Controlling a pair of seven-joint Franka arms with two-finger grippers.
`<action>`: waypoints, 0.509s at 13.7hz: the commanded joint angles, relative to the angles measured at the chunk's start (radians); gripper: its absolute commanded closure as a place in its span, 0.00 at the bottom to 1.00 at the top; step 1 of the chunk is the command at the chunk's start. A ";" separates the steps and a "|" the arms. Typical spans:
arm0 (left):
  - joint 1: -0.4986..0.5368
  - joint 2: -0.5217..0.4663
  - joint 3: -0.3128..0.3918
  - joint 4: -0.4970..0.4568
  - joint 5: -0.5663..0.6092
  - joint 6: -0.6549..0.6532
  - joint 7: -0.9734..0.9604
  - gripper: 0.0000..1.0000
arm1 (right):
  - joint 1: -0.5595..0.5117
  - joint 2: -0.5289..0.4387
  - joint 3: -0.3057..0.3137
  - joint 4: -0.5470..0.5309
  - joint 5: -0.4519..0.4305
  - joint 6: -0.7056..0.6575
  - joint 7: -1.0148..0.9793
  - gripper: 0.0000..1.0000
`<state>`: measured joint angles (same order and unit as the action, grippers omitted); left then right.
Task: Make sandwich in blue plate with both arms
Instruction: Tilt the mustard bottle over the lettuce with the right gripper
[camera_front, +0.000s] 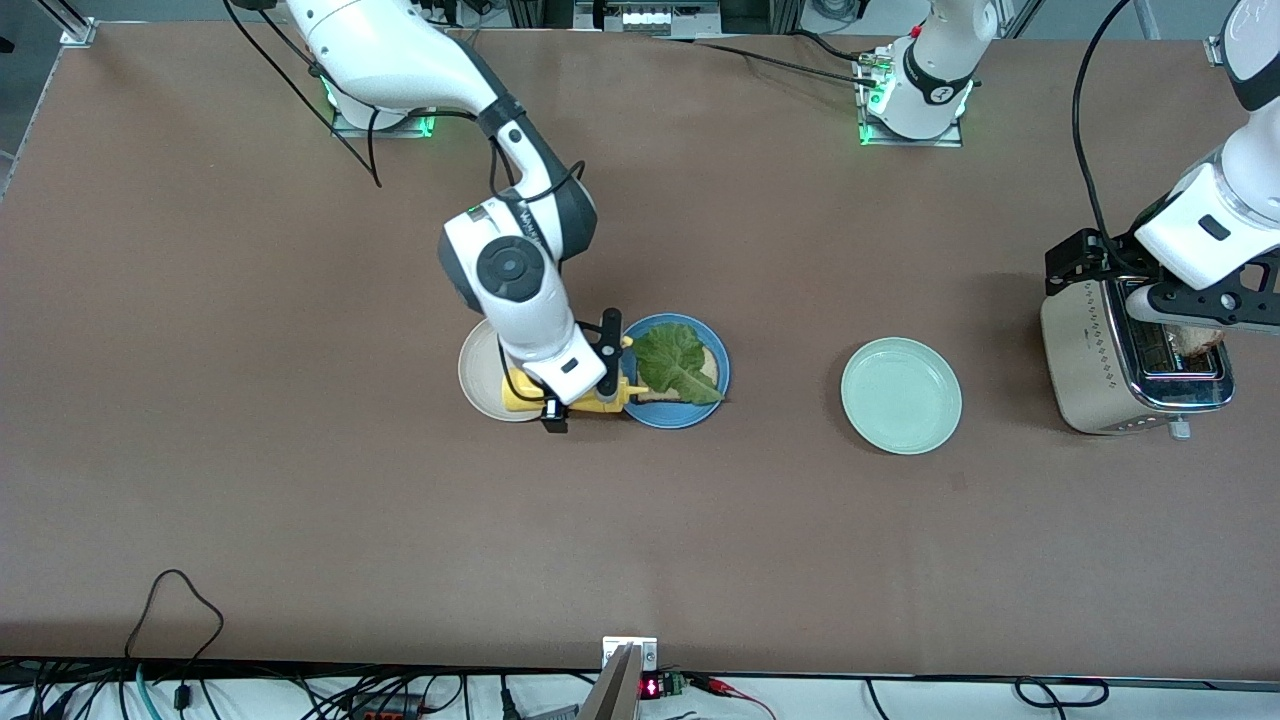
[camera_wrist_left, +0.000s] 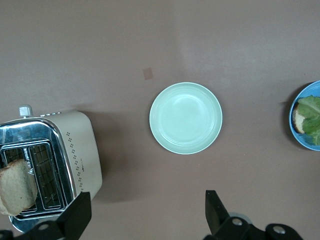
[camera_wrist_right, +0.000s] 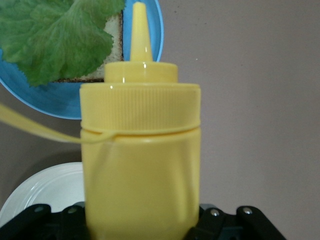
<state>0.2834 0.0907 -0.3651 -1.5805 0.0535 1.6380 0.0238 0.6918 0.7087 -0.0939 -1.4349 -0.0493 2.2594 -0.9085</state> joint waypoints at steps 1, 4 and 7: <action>0.010 -0.003 -0.003 0.005 -0.034 -0.010 0.022 0.00 | 0.022 -0.026 -0.012 -0.003 -0.098 -0.041 0.040 1.00; 0.008 -0.003 -0.003 0.005 -0.034 -0.010 0.022 0.00 | 0.041 -0.017 -0.012 0.056 -0.170 -0.131 0.046 1.00; 0.010 -0.003 -0.002 0.004 -0.034 -0.010 0.022 0.00 | 0.057 -0.015 -0.012 0.074 -0.230 -0.187 0.063 1.00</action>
<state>0.2834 0.0907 -0.3651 -1.5805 0.0535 1.6380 0.0239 0.7272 0.7085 -0.0948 -1.3732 -0.2345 2.1236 -0.8739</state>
